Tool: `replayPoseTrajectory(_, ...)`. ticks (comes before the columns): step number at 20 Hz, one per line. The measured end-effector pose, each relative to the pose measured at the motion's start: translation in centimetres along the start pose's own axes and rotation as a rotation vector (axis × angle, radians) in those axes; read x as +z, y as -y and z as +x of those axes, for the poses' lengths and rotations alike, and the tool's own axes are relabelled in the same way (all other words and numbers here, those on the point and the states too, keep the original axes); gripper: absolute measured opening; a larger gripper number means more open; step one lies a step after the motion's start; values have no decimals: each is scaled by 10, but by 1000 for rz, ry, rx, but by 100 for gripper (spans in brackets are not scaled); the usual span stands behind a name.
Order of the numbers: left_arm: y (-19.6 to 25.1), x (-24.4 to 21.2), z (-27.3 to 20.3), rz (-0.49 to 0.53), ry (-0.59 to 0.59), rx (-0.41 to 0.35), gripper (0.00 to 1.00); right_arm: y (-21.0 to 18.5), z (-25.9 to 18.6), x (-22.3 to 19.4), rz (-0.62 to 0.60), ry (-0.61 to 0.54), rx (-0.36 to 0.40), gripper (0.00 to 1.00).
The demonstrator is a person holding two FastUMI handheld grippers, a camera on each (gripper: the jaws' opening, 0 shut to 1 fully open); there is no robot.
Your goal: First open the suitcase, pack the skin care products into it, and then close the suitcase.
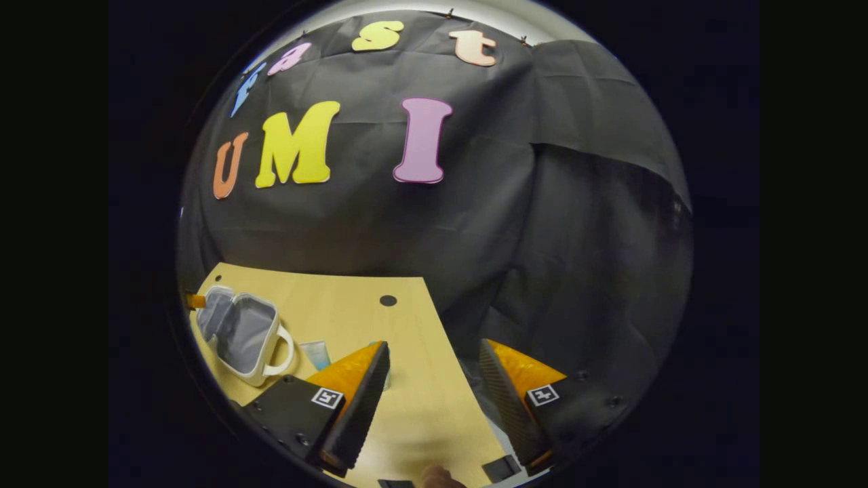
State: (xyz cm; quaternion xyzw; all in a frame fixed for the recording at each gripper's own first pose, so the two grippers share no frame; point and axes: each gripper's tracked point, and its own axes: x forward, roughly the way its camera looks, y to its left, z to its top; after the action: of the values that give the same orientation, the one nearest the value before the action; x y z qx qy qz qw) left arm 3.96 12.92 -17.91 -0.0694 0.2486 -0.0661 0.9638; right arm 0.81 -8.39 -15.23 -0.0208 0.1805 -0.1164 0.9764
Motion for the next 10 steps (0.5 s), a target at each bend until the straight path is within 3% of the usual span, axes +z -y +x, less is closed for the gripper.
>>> replayPoseTrajectory(7,155,-40,35,65,-40,-209,100,28,27,-13,-72,-27,81,81)
replayPoseTrajectory(10,199,-60,55,125,-45,-255,100,32,32,-23,-67,-49,139,81)
